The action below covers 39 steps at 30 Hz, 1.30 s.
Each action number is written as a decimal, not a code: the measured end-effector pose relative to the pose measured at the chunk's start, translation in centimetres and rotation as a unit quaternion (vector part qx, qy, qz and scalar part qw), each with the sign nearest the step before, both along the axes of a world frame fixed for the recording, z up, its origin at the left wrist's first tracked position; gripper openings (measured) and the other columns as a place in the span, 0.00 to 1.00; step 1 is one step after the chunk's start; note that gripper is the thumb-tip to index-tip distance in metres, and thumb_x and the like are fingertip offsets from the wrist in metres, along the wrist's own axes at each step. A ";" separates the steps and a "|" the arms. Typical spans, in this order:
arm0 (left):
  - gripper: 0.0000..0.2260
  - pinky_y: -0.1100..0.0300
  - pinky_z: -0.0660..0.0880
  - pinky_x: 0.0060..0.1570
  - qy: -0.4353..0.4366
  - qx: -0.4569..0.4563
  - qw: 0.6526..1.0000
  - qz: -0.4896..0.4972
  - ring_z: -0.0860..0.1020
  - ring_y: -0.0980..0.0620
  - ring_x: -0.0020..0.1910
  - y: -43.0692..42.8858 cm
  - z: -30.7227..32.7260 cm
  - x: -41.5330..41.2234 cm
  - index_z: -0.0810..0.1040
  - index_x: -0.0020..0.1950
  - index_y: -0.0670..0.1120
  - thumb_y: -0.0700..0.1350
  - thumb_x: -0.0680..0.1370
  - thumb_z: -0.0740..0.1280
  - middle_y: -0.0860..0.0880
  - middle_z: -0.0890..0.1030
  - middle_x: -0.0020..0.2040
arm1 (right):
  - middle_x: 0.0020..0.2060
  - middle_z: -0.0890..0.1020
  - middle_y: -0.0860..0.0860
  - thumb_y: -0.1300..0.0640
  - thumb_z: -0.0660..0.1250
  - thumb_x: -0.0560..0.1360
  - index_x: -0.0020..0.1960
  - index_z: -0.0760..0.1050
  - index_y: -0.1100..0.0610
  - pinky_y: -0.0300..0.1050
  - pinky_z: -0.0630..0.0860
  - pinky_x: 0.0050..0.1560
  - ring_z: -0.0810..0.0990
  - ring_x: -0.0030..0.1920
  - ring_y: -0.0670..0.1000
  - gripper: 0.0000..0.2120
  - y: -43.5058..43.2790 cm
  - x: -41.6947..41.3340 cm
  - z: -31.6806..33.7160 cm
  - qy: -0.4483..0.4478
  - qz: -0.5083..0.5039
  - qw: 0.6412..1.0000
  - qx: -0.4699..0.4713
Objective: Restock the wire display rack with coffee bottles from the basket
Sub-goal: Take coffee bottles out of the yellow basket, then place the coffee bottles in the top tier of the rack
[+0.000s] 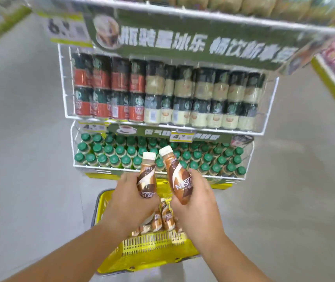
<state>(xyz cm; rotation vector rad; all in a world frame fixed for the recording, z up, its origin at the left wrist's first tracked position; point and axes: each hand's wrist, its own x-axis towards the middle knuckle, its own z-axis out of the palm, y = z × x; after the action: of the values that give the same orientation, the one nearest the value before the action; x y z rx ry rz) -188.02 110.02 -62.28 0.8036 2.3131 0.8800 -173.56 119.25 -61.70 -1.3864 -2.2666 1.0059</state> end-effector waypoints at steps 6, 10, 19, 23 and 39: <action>0.12 0.57 0.76 0.45 0.038 0.079 0.996 -0.015 0.77 0.62 0.43 1.4 19.2 -1.6 0.77 0.48 0.58 0.54 0.66 0.70 0.55 0.77 0.47 | 0.53 0.71 0.42 0.56 0.72 0.68 0.70 0.66 0.47 0.45 0.72 0.57 0.73 0.59 0.50 0.32 1.6 -0.9 18.7 0.058 -0.004 0.996 0.074; 0.12 0.58 0.76 0.43 0.079 0.158 0.984 -0.018 0.77 0.63 0.42 2.6 31.6 -4.1 0.78 0.45 0.56 0.57 0.63 0.68 0.54 0.79 0.44 | 0.51 0.70 0.41 0.51 0.70 0.67 0.68 0.65 0.43 0.44 0.70 0.49 0.74 0.55 0.49 0.31 3.1 -2.1 30.9 0.094 -0.014 0.984 0.148; 0.15 0.60 0.73 0.40 0.174 0.249 0.950 -0.064 0.76 0.61 0.41 2.8 53.4 -7.4 0.75 0.49 0.60 0.61 0.64 0.68 0.58 0.74 0.45 | 0.51 0.68 0.41 0.51 0.70 0.69 0.71 0.64 0.46 0.47 0.76 0.50 0.74 0.53 0.48 0.33 4.4 -5.3 52.6 0.128 -0.019 0.956 0.264; 0.21 0.63 0.71 0.43 0.203 0.283 0.935 -0.069 0.76 0.55 0.47 3.5 60.4 -9.3 0.74 0.58 0.53 0.58 0.67 0.71 0.55 0.74 0.52 | 0.52 0.70 0.43 0.52 0.70 0.69 0.71 0.64 0.48 0.50 0.76 0.51 0.74 0.54 0.50 0.32 4.7 -6.7 59.0 0.143 -0.037 0.949 0.279; 0.37 0.46 0.76 0.60 0.243 0.219 0.943 -0.064 0.77 0.44 0.60 16.6 68.6 -11.9 0.77 0.67 0.42 0.64 0.66 0.67 0.45 0.79 0.62 | 0.58 0.72 0.47 0.51 0.70 0.72 0.69 0.67 0.50 0.54 0.78 0.49 0.78 0.52 0.52 0.27 18.7 -8.5 65.3 0.133 -0.101 0.964 0.207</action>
<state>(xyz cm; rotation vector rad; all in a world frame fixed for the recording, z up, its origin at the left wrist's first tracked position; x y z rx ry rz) -199.93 126.57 6.28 1.4851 2.4596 1.2745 -182.10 137.96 3.61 -1.1911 -1.9479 0.5692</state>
